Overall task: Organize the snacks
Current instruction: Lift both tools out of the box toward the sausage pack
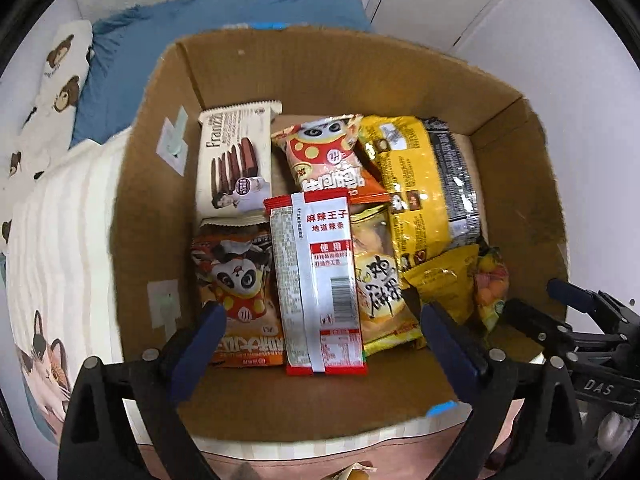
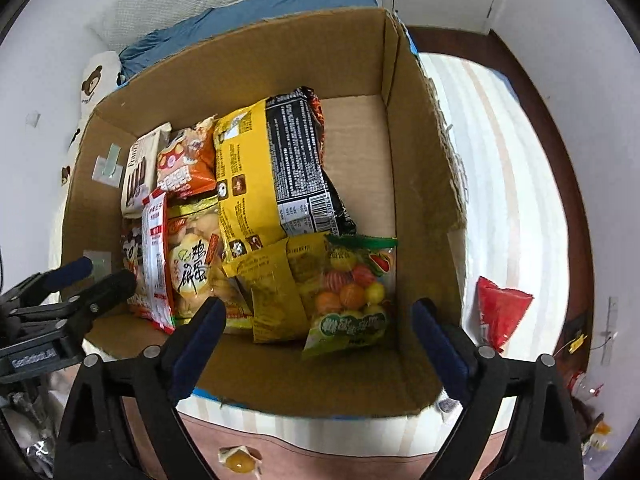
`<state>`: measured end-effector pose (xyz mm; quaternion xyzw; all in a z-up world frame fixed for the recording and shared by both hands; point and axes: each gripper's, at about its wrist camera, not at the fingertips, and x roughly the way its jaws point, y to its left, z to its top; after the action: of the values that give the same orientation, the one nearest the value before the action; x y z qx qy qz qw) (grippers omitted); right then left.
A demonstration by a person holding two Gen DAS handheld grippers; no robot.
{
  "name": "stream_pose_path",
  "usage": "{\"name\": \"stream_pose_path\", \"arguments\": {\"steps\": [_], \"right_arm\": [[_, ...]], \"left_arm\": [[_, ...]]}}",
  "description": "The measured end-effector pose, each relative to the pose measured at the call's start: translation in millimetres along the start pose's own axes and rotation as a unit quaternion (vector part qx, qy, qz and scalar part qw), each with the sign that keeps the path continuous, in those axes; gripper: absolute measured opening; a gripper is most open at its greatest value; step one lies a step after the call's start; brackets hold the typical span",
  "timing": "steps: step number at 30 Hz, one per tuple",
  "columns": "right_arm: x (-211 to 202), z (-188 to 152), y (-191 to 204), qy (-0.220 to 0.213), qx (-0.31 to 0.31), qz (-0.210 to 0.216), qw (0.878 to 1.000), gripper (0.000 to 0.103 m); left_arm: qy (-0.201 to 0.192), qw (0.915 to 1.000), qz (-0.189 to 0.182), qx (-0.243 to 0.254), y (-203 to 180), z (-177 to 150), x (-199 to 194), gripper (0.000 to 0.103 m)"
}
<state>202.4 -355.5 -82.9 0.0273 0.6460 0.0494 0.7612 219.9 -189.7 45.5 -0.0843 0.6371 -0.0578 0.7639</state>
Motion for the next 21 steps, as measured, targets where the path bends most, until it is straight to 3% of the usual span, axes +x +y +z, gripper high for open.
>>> {"name": "stream_pose_path", "arguments": {"steps": [6,12,16,21], "right_arm": [[-26.6,-24.6,5.9,-0.059,-0.007,-0.021,0.998,0.098],[-51.7,-58.1,14.4,-0.112,-0.009,-0.030,0.993,0.098],[-72.5,-83.6,17.9,-0.143,-0.009,-0.024,0.989,0.098],[-98.0,-111.6,20.6,-0.183,-0.007,-0.024,0.983,0.098]], "left_arm": [[-0.076,0.9962,0.041,0.009,-3.1,-36.6,-35.5,0.100],[-0.153,0.9859,0.068,0.012,-2.8,-72.3,-75.3,0.100],[-0.189,0.9784,0.082,0.018,-8.0,-92.6,-94.3,0.100],[-0.210,0.9750,0.072,0.018,-15.1,-113.6,-112.8,0.100]]}}
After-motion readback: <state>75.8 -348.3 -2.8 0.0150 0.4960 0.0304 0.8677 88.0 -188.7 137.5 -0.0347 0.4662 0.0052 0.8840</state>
